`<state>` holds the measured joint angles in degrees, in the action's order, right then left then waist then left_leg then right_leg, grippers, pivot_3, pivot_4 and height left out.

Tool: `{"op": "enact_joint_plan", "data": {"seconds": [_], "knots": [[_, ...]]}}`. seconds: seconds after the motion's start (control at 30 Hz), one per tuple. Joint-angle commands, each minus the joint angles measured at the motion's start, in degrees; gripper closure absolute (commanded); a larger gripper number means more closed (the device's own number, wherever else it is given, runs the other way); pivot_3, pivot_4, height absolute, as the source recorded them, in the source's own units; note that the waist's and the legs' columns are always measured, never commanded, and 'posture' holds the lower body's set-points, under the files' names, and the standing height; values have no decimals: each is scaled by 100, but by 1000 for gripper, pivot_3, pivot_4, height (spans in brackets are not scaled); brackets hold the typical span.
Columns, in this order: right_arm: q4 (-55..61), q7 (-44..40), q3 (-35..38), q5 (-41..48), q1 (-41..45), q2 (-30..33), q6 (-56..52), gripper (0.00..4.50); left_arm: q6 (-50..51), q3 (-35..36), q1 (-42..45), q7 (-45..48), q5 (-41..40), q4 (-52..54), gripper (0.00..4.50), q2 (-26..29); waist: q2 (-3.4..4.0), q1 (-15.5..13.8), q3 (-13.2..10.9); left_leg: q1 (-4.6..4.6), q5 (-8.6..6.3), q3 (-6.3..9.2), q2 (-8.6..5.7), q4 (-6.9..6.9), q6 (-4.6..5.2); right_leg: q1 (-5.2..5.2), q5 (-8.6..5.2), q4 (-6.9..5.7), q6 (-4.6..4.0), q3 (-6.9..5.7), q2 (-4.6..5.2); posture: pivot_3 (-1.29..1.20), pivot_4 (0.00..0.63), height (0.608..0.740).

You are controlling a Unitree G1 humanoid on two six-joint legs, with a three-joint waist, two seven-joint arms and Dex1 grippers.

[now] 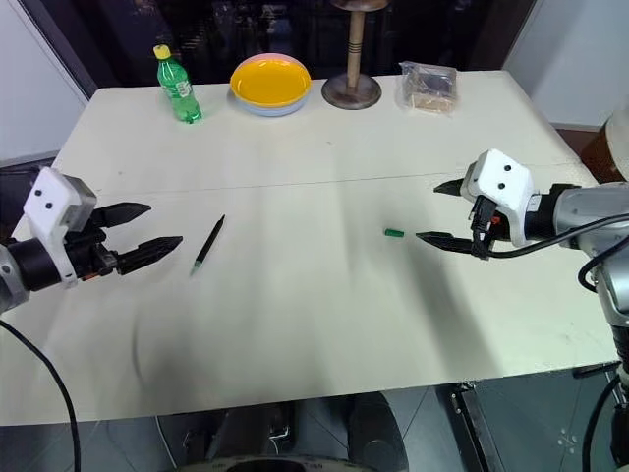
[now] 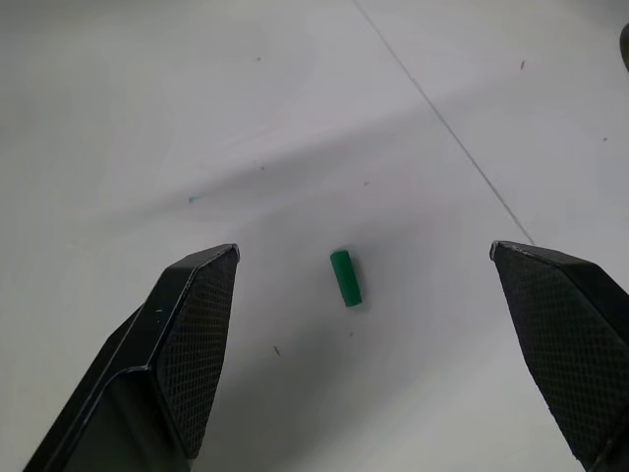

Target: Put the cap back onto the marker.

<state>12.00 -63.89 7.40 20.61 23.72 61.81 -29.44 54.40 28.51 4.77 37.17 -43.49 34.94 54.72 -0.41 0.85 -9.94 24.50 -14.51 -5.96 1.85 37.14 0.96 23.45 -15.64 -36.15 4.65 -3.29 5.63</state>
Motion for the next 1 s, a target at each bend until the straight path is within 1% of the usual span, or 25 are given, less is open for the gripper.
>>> {"op": "enact_joint_plan", "data": {"seconds": [0.03, 0.3, 0.4, 0.6, 0.73, 0.87, 1.0], "knots": [[135, -4, 69, 49, 154, 59, 12, 267, 25, 238, 63, -191, -81, 186, 465, -22, 0, -1, 0, 0, 1, 0, 0, 0, -2, 0, 0, 0, 0, 0, 0, 0, 150, 740], [143, 23, 43, 58, 168, -1, -6, 267, 108, 115, 71, -500, -182, 281, 465, -151, -1, -12, 0, 0, 6, -1, -2, 5, -7, -5, 1, -1, 2, -1, -1, 0, 150, 740], [174, 57, 59, 60, 132, -25, -16, 267, 110, -17, 96, -746, -184, 254, 465, -385, -1, -12, 0, -2, 7, -2, -2, 6, -8, -7, 1, -2, 2, -1, -3, 0, 150, 740], [471, 218, 139, 166, -94, -111, -190, 267, -155, -763, -47, -1318, 313, 17, 465, -1167, -5, -28, -1, -6, 9, -2, -2, 15, -6, -18, 4, -5, 8, -4, -7, 0, 150, 740], [732, 349, 216, 260, -278, -165, -368, 267, -467, -1287, -80, -1850, 972, -462, 465, -1752, -6, -35, -1, -7, 6, -2, -3, 21, 0, -22, 12, -7, 23, -6, -9, 0, 150, 740], [897, 440, 300, 330, -455, -164, -486, 267, -803, -1650, -97, -2077, 1544, -803, 465, -2037, -9, -36, 0, -6, 3, -2, -2, 29, 7, -21, 14, -14, 25, -6, -12, 0, 150, 740], [1052, 505, 376, 394, -602, -159, -583, 267, -1122, -1871, -41, -2184, 1900, -1165, 465, -2319, -11, -44, 1, -7, 2, -2, -2, 31, 8, -23, 14, -15, 26, -6, -11, 0, 150, 740]]}}
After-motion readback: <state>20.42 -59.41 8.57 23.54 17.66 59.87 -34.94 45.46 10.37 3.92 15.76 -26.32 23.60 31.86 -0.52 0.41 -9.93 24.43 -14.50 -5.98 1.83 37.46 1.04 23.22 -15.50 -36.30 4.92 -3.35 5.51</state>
